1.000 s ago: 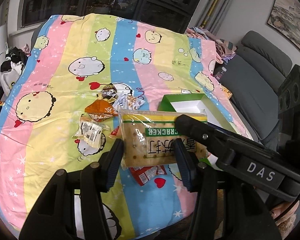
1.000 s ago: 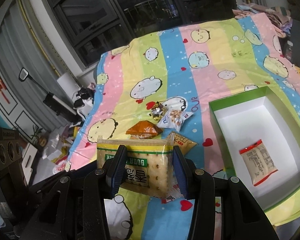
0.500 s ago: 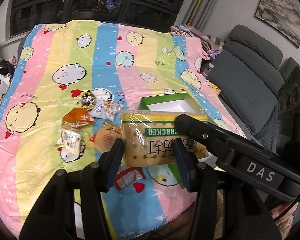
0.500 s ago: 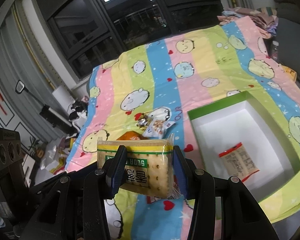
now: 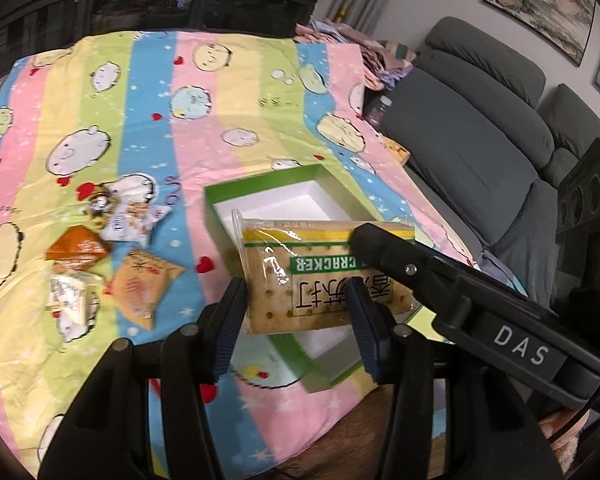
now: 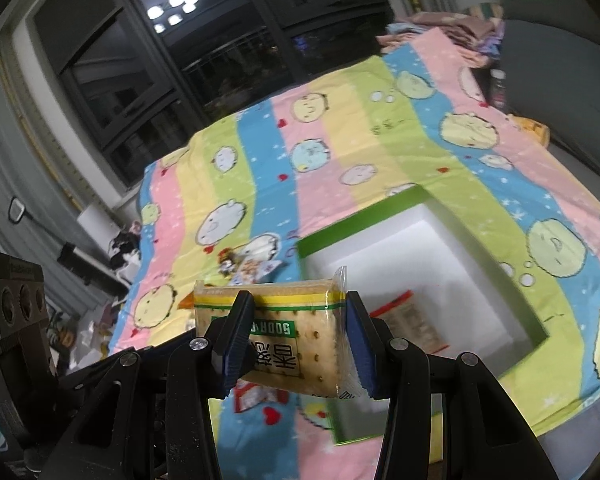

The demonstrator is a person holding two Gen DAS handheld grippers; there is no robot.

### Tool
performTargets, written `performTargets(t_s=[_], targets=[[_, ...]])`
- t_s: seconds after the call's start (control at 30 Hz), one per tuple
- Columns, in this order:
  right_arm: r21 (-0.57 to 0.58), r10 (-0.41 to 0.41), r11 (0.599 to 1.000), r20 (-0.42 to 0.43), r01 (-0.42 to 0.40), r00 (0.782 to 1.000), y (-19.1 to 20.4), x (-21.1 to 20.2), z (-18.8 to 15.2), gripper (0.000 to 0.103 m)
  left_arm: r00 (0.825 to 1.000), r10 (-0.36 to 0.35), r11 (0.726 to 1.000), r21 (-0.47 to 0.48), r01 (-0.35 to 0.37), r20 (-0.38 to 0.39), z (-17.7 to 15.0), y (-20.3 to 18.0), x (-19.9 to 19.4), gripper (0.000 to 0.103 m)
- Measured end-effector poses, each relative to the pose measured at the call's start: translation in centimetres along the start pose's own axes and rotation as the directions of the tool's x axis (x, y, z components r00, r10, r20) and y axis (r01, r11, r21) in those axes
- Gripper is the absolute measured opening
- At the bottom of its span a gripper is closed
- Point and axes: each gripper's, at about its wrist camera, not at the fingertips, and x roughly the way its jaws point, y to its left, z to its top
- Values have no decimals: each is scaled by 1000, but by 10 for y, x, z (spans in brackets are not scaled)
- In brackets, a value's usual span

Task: Organize snacks
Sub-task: 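Carry the SODA CRACKER pack into the green box and release it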

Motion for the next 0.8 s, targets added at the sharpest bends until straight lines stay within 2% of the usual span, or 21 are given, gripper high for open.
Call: performTargets(t_s=[0.23, 0.53, 0.8], targets=[[51, -69, 996, -10, 69, 998, -40, 1, 6, 48, 993, -73, 997, -21, 71, -97, 6, -21, 43, 49], [110, -88, 989, -94, 98, 992, -88, 22, 7, 48, 976, -74, 997, -46, 66, -203, 4, -36, 92, 49], [134, -113, 981, -198, 141, 974, -115, 53, -4, 48, 948, -92, 992, -109, 61, -305, -9, -30, 131, 49]])
